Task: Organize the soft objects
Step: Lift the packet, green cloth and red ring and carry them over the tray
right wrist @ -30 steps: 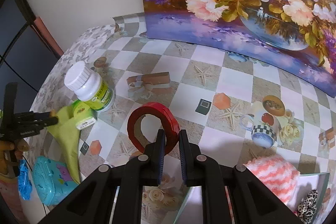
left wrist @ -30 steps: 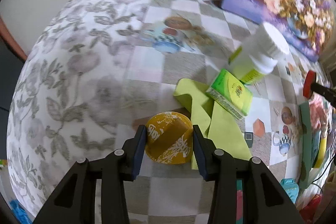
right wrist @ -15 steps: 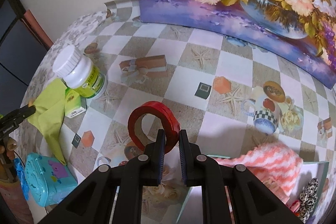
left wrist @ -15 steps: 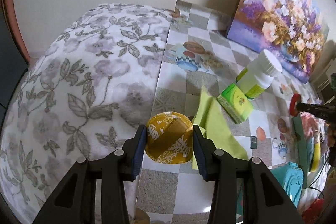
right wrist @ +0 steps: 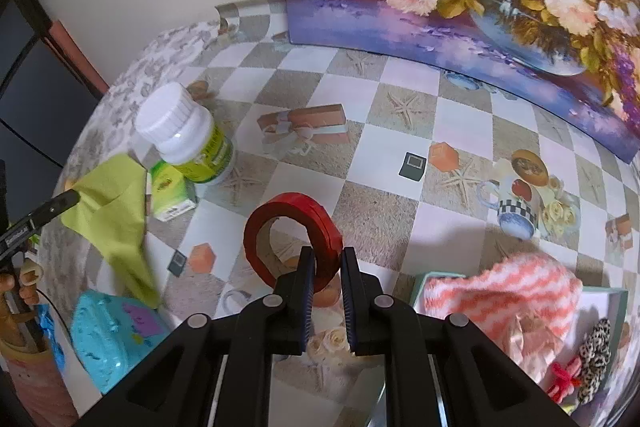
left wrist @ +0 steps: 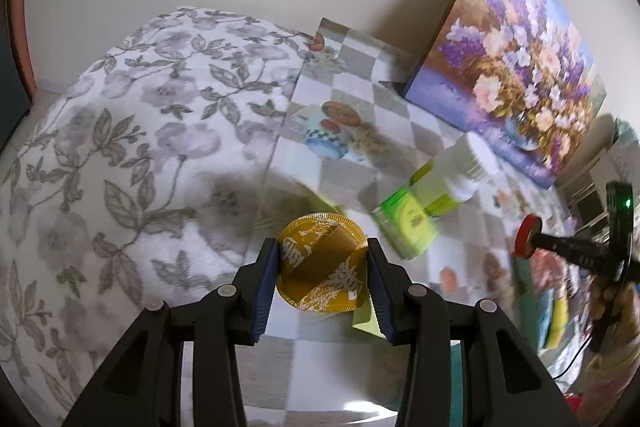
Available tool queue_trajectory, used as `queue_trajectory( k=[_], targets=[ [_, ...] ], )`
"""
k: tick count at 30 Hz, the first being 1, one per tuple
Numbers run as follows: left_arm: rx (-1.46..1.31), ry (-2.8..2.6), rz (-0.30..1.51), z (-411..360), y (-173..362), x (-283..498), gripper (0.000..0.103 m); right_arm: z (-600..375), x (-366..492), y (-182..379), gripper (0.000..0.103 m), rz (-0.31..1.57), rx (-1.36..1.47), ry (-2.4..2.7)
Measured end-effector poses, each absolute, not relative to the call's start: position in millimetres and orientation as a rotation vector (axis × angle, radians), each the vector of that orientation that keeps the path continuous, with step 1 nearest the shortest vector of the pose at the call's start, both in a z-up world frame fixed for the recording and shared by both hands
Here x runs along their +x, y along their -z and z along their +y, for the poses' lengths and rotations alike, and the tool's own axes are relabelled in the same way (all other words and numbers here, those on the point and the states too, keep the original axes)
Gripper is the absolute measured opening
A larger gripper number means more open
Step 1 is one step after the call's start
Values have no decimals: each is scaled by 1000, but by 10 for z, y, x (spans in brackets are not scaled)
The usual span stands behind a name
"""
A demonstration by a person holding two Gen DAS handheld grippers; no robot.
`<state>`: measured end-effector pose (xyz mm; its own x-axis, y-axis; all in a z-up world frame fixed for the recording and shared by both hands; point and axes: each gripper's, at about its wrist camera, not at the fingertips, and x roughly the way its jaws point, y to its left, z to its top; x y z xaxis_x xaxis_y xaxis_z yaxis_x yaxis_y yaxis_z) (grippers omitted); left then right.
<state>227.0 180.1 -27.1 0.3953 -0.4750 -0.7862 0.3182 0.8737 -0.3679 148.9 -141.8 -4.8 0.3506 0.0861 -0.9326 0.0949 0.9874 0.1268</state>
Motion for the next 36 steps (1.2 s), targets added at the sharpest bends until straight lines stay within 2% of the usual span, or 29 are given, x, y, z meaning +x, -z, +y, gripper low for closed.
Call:
queue_trajectory(
  k=[13,21,29,36],
  targets=[
    [-350,492,1019,1675,-246,2185,44,-1660,933,-686,14,1072,288,31],
    [-369,502,979,1457,-701,1926,44,-2038,430,-921,14,997,373,92],
    [-320,609,853,778,-1535,1419,44,-2620,-6,-1111,14,913,438,196],
    [-276,792,825,-196,-1763,899,44,-3199,-380,-1031,14,922,471,351]
  ],
)
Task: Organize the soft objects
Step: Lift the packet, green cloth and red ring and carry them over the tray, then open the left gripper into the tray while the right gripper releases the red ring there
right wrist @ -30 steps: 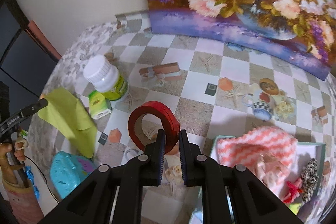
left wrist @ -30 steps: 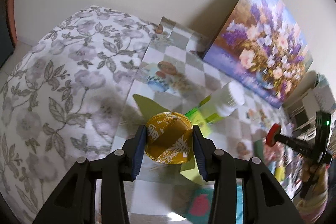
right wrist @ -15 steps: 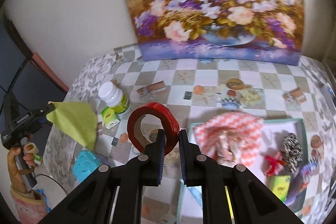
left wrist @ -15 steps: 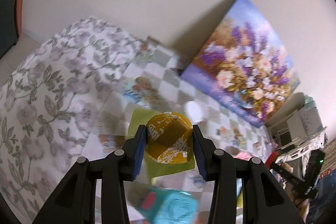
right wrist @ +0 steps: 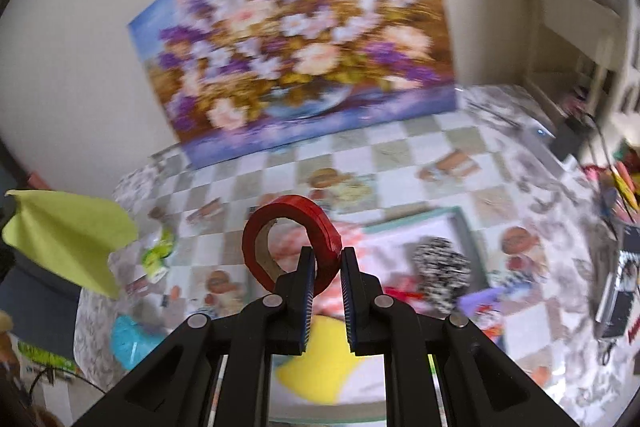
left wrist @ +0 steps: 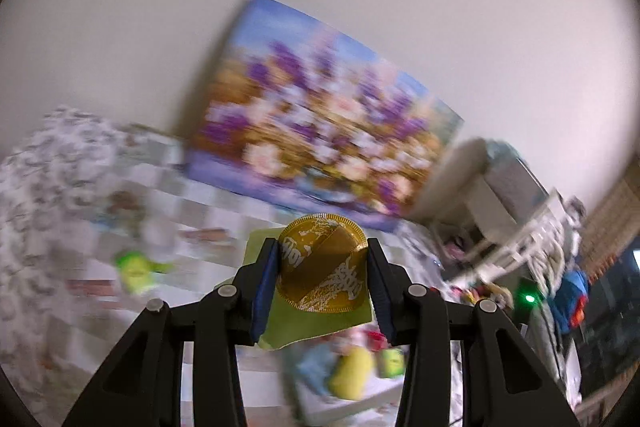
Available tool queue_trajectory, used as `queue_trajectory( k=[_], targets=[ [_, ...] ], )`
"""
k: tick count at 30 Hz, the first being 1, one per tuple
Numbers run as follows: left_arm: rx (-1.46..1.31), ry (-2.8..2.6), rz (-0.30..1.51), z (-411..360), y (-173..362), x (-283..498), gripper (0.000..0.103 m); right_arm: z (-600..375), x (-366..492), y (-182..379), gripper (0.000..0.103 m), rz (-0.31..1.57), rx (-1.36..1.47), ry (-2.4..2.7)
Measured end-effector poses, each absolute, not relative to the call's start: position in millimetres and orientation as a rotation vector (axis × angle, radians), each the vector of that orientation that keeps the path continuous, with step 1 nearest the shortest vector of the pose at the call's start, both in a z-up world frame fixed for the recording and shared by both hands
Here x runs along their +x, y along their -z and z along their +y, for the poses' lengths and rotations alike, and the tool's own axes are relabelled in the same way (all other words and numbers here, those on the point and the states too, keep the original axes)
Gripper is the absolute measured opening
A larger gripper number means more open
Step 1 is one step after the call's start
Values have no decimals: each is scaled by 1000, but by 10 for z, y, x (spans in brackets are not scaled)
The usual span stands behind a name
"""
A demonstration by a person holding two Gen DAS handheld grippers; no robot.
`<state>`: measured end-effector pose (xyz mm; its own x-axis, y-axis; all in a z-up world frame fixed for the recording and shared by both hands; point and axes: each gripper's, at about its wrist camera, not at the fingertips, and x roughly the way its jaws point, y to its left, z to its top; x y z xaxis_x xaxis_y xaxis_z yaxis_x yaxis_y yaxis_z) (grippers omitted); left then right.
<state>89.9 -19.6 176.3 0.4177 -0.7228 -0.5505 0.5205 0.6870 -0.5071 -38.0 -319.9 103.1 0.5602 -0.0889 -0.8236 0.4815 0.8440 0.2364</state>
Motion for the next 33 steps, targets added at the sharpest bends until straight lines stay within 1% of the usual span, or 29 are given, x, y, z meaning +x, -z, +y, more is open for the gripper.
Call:
queue_trajectory(
  k=[6,13,18,25,26,28,33],
  targets=[
    [-253,912,933,-1055,-1439,589,45,-3598,-616,-812,14,969,523,442],
    [-129,957,1087,-1749,-743,298,45,-3760,-625,-420,14,1090,515,458],
    [-36,912,1219,-1989,-211,237,46,-3724,-523,-81,14,1185,529,420],
    [42,864,1292,-2156,164,186,47,-3622,-433,82,14,1243,507,395],
    [47,858,1300,-2157,195,181,47,-3620,-430,84,14,1245,505,395],
    [50,845,1309,-2158,225,185,48,-3618,-426,68,17,1244,506,394],
    [51,832,1285,-2148,144,207,54,-3627,-423,-48,17,1216,501,397]
  ],
)
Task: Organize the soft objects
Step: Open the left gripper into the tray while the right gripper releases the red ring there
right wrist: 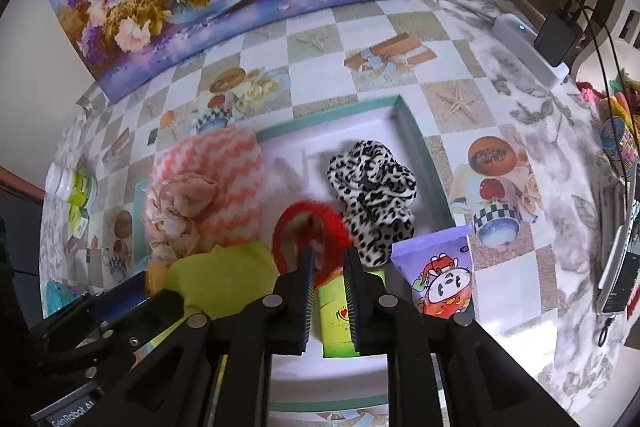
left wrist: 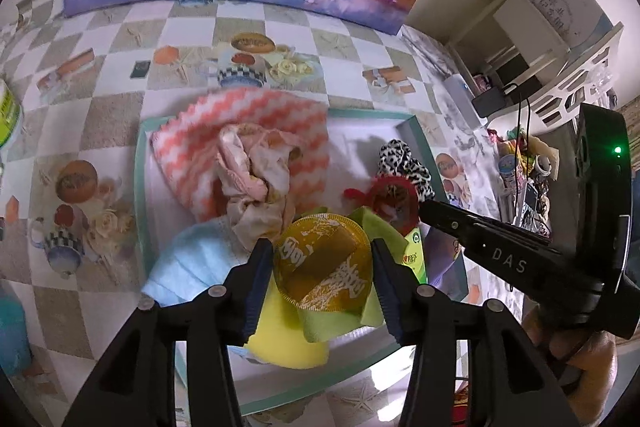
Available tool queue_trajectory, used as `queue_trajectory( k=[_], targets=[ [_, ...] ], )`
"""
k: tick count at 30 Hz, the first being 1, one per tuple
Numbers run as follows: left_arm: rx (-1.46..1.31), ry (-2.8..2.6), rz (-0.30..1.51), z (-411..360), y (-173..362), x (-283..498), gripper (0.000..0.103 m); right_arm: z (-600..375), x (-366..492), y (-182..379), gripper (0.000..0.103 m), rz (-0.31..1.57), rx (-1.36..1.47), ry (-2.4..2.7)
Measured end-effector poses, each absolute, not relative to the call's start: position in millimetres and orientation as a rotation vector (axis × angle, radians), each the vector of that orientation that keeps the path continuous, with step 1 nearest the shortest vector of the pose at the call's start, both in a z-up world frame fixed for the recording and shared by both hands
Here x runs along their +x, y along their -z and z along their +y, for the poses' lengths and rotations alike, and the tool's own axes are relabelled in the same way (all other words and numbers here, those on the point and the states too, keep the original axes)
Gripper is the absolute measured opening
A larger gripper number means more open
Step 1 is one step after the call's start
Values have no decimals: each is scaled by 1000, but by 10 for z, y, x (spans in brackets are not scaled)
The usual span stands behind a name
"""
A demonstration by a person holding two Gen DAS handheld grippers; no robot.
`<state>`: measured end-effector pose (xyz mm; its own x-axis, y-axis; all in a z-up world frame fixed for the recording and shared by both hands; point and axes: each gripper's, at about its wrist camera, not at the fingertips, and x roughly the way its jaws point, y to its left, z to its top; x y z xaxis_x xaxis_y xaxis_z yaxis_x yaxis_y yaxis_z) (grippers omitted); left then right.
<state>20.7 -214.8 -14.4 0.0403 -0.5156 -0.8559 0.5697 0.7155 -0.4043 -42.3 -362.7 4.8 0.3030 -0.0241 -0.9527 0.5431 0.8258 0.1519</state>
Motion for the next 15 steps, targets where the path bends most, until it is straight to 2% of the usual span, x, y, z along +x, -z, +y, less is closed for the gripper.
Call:
queue_trajectory(
  k=[2,9,13,15],
  targets=[
    [65,821,1264,-2131,79,202,66,-3622,-424,-94,17,1207,497,400],
    [49,814,1216,-2053,-116,224,69,-3600,-432,-260,17,1171,485,403],
    [28,784,1192,-1941,-202,277,78,-3549,-428,-337,17,1155,466,402],
    [18,765,1186,-1883,-219,320,79,-3531,-423,-350,17,1152,462,402]
  ],
)
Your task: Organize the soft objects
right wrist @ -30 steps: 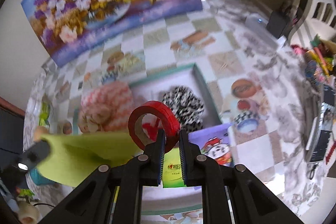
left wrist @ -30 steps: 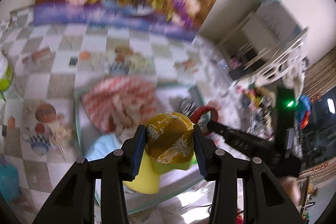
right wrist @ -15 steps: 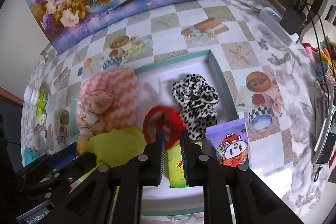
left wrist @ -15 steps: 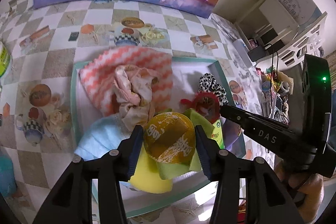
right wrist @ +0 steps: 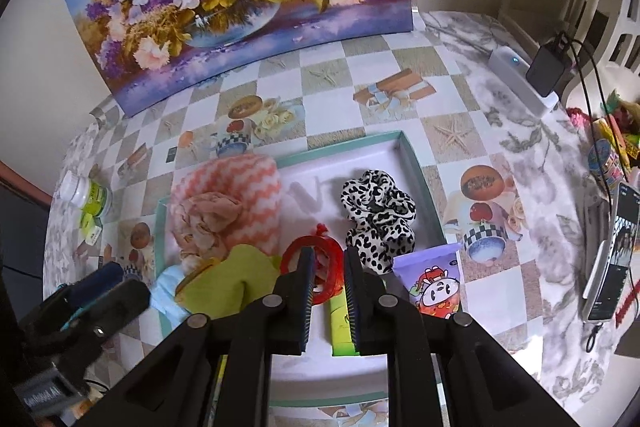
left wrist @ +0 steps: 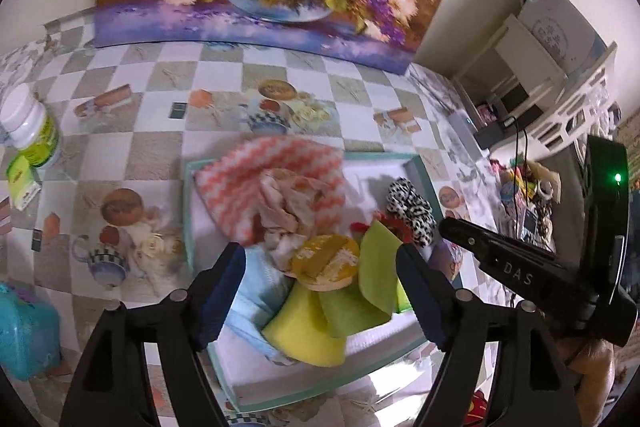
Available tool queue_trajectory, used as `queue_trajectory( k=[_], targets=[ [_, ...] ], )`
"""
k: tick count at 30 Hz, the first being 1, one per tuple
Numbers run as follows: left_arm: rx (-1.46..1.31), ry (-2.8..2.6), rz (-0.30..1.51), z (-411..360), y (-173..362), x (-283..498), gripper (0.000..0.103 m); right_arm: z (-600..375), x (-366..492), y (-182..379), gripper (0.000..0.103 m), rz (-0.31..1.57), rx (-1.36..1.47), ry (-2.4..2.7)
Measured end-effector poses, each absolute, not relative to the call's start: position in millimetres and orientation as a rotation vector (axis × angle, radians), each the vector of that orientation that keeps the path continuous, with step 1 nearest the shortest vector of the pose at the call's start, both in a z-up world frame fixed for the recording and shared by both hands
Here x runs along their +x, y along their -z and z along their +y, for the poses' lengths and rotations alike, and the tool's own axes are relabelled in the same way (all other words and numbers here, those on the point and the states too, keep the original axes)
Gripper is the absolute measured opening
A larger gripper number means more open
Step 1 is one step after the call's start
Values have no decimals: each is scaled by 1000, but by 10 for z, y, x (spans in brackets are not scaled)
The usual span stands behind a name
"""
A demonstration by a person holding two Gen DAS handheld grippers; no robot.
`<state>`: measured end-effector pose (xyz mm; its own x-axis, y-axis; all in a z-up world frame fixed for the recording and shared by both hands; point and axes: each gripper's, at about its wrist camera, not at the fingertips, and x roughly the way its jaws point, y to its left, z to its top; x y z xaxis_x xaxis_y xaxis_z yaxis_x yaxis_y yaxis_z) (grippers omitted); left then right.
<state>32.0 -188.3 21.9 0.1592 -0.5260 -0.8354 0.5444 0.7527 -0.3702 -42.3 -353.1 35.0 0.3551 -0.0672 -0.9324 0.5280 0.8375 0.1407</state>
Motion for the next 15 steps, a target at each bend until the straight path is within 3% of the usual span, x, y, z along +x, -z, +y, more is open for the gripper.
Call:
queue_trajectory(
  k=[2,4,5,6,10,15],
  targets=[
    [11,740,1183,-1827,-218,363,80,-3520,-415,-343,22,1155,457,409],
    [7,690,1176,-1736,-200,431,88,-3513,-405,-330,44,1161,453,423],
    [16,650,1172,-1687,-186,466,93,-3509,-401,-325,61,1162,453,430],
    [28,617,1168,-1654,-175,495,94,-3504,-393,-322,66,1163,453,433],
    [52,511,1168,-1492,-119,629,94,-3459,-354,-312,69,1171,443,430],
    [67,419,1153,-1305,-99,741,94,-3381,-293,-305,97,1167,421,424]
  ],
)
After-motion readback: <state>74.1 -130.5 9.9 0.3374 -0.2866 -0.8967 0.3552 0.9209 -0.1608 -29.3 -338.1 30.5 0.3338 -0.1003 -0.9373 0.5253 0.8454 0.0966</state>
